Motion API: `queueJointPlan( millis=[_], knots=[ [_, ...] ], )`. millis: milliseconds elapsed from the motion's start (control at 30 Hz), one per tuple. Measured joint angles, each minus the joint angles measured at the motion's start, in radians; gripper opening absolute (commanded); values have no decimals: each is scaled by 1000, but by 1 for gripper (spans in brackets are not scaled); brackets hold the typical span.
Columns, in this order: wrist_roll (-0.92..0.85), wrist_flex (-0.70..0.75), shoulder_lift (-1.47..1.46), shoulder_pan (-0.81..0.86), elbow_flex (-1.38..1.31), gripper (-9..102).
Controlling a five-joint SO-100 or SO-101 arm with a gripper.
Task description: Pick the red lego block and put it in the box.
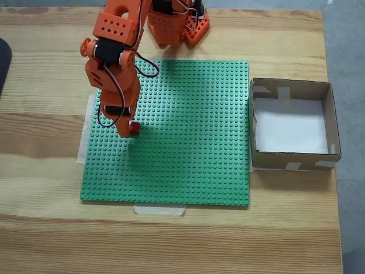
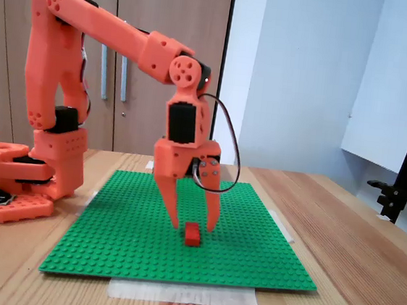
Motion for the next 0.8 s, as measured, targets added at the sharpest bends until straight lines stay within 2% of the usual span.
queueJointPlan(
  millis=[800],
  knots=[
    [-3,-67,-40,-14,-2,24]
  ],
)
